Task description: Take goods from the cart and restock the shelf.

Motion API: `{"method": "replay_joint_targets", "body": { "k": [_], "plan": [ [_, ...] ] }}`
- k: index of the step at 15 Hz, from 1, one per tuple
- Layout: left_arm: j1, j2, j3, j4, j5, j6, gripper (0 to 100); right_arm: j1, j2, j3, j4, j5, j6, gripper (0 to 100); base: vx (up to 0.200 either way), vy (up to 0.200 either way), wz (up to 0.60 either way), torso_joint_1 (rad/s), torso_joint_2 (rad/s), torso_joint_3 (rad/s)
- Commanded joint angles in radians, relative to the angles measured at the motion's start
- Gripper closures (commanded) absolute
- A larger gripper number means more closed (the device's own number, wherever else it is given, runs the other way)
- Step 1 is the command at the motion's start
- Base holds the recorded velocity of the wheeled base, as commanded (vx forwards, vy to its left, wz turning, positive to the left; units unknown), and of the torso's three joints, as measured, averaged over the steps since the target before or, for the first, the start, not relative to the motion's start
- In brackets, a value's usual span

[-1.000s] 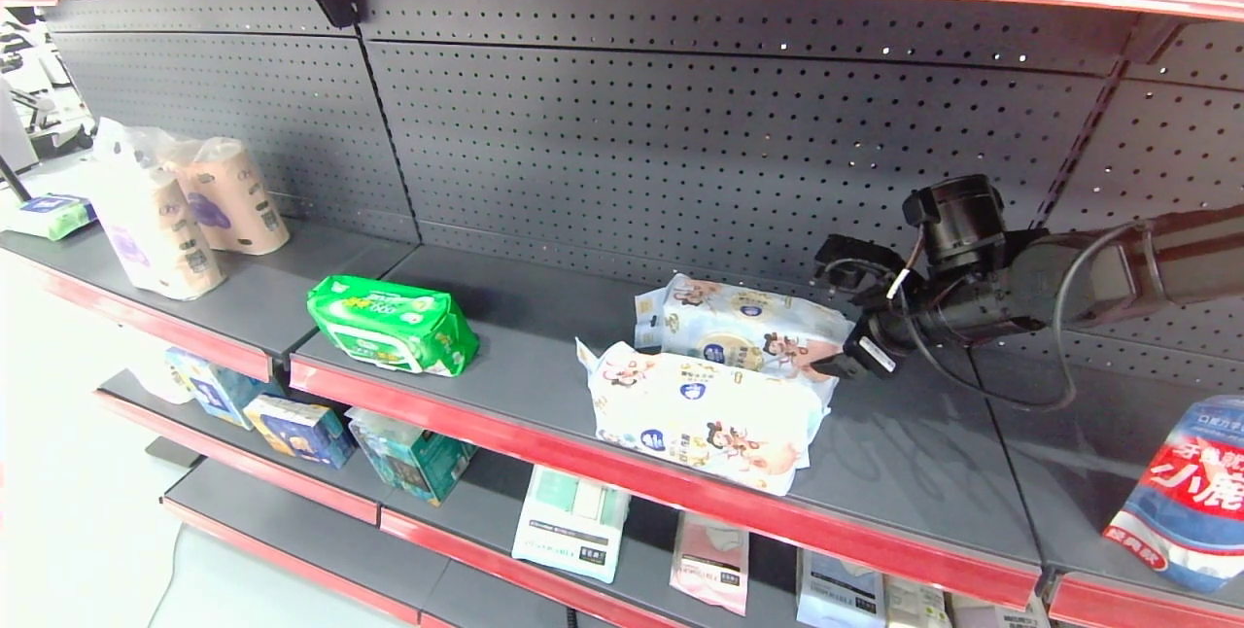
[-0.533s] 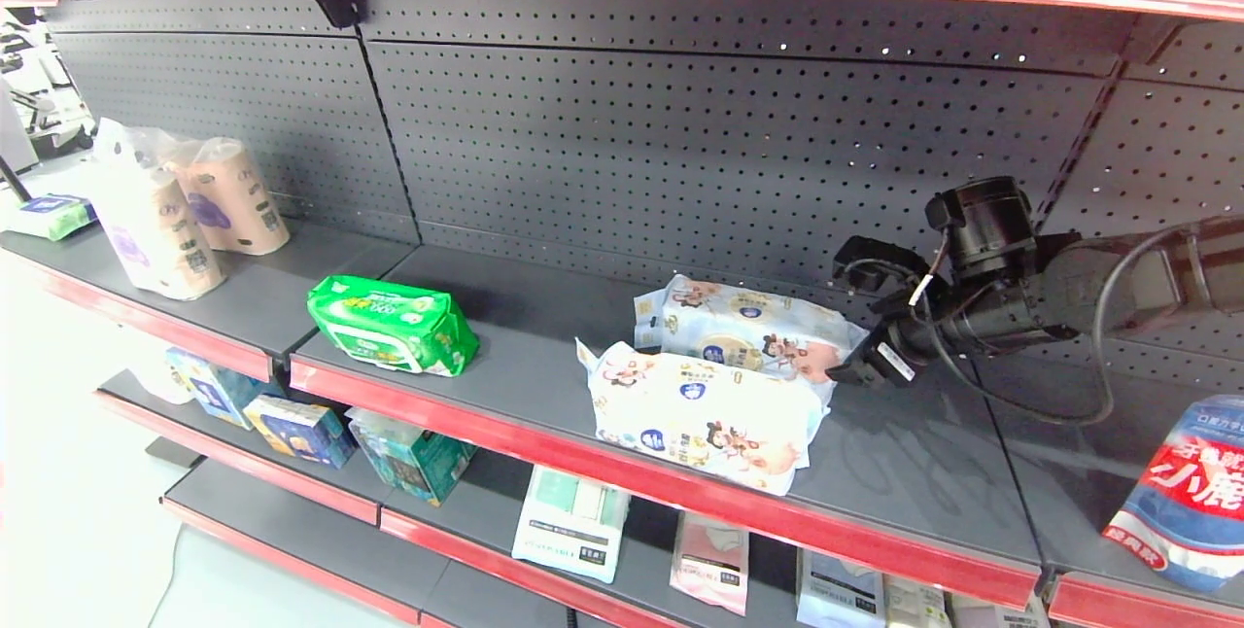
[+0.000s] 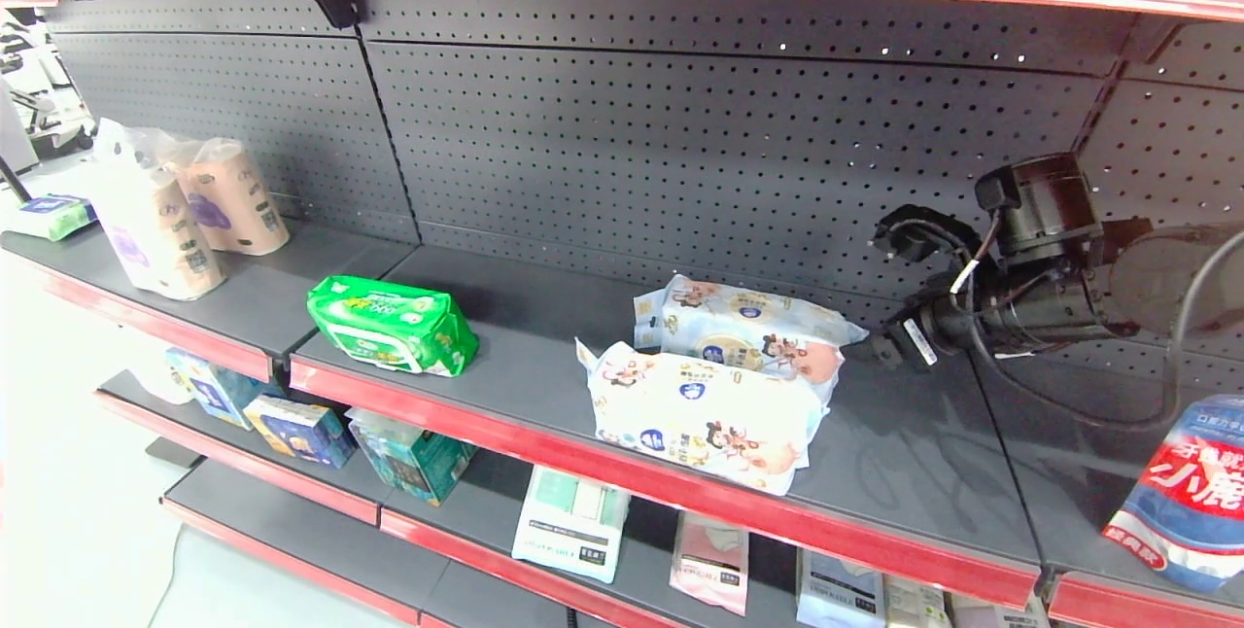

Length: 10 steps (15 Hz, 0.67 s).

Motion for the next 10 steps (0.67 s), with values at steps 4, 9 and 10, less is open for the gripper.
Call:
{"method": "replay_joint_targets", "body": {
  "k": [4, 9, 10],
  "plan": [
    [0.000, 0.002, 0.000, 0.000, 0.000, 0.000, 0, 0.006, -0.065, 0.037, -0.085, -0.004, 0.258, 0, 0.000, 0.000, 0.00, 0.000, 0.00, 0.000],
    [0.000, 0.002, 0.000, 0.000, 0.000, 0.000, 0, 0.006, -0.121, 0.163, -0.371, -0.141, 0.363, 0, 0.000, 0.000, 0.00, 0.000, 0.00, 0.000],
    [0.000, 0.002, 0.000, 0.000, 0.000, 0.000, 0, 0.006, -0.139, 0.195, -0.426, -0.172, 0.386, 0, 0.000, 0.000, 0.00, 0.000, 0.00, 0.000]
  ]
}}
